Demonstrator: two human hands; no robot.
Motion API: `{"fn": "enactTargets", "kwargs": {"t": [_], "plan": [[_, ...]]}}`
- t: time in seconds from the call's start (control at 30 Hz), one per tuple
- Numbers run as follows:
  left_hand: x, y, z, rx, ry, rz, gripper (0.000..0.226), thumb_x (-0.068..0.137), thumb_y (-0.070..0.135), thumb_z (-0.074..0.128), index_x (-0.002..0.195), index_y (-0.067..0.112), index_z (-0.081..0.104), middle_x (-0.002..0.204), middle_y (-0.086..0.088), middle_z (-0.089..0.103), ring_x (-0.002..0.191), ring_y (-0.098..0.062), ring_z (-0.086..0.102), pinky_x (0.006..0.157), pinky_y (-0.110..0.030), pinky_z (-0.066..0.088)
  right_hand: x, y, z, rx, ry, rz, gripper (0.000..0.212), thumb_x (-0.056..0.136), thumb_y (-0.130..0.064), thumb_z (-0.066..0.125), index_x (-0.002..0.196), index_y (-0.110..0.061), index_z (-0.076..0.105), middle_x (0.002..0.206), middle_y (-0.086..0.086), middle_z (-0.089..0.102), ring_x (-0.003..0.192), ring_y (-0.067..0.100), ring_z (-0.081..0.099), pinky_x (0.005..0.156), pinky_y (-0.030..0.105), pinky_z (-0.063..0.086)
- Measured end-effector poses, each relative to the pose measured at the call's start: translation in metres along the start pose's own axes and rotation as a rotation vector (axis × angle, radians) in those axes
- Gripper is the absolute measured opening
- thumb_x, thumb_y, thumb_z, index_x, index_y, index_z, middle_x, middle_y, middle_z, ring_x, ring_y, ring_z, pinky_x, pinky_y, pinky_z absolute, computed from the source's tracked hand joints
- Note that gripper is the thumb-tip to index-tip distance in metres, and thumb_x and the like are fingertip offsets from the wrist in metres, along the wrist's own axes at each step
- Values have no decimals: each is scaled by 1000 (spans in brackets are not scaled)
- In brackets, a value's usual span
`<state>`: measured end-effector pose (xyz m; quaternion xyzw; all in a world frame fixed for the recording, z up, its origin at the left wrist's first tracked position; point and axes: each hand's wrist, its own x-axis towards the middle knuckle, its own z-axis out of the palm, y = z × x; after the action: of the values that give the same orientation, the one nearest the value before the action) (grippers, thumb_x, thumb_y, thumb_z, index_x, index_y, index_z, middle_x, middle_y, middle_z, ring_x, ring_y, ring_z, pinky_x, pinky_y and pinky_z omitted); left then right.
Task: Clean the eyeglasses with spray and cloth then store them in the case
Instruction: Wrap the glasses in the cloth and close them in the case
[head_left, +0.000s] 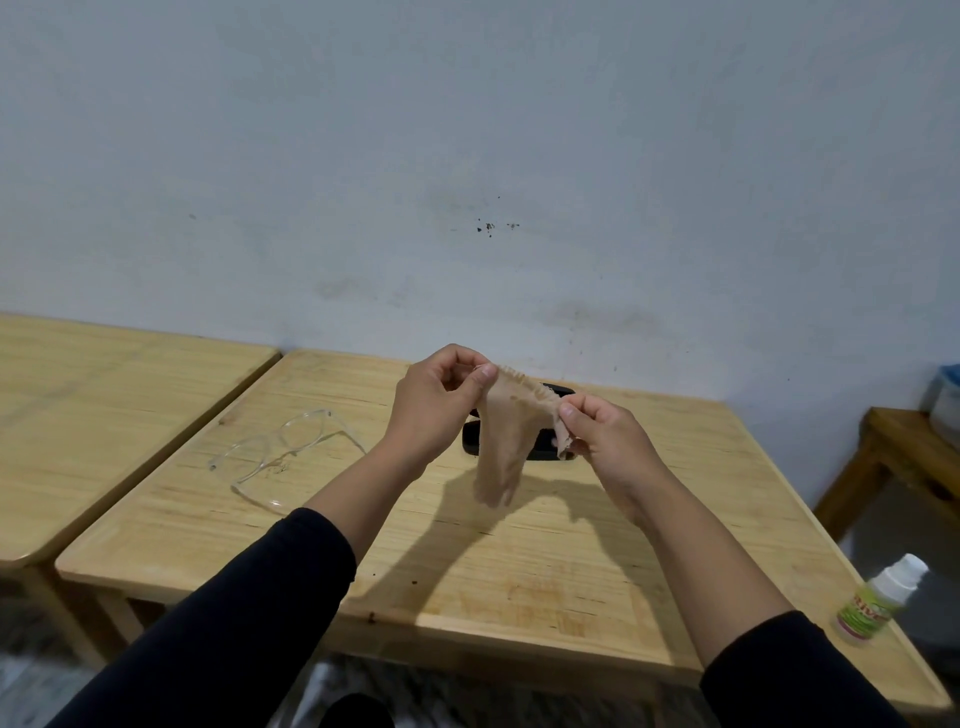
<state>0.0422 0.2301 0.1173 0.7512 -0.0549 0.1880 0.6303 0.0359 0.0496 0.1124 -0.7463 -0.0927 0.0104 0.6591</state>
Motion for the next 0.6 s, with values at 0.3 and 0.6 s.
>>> {"fn": "enactTargets", "kwargs": {"t": [0.3,0.6], "plan": [[-4,-9,8,43,23,-124,7,81,27,67,76,22,67,70,0,65,63,-13,59,77,-44,57,-19,25,12,534,-98,227,27,81,-20,63,101,-2,58,88,10,65,70,14,64,66,21,58],[-2,-24,-11,70,52,-190,8,81,24,66,73,23,66,67,-1,62,61,-15,56,82,-45,55,-14,32,-5,353,78,156,5,80,-3,68,79,-7,67,67,4,67,61,12,61,63,17,55]]}}
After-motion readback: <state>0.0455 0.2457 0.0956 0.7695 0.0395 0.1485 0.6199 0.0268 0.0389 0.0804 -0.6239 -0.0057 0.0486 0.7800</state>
